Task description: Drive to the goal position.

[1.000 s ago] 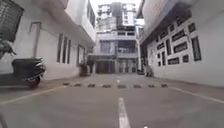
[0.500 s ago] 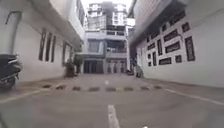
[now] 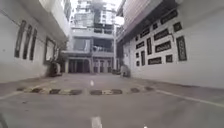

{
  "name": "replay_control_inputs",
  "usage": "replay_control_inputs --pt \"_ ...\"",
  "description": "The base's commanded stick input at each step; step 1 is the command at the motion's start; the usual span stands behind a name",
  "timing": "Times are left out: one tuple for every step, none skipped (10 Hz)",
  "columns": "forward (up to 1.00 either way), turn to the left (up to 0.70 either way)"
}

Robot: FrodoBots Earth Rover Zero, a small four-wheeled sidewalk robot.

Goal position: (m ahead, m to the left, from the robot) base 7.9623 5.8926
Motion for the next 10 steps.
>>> replay_control_inputs --pt "1.00 0.05" --pt "1.00 0.05" --pt "1.00 0.05" --pt "1.00 0.05" --pt "1.00 0.05" --pt "1.00 0.05" --pt "1.00 0.05" --pt "1.00 0.05" --pt "1.00 0.05" --pt "1.00 0.05"
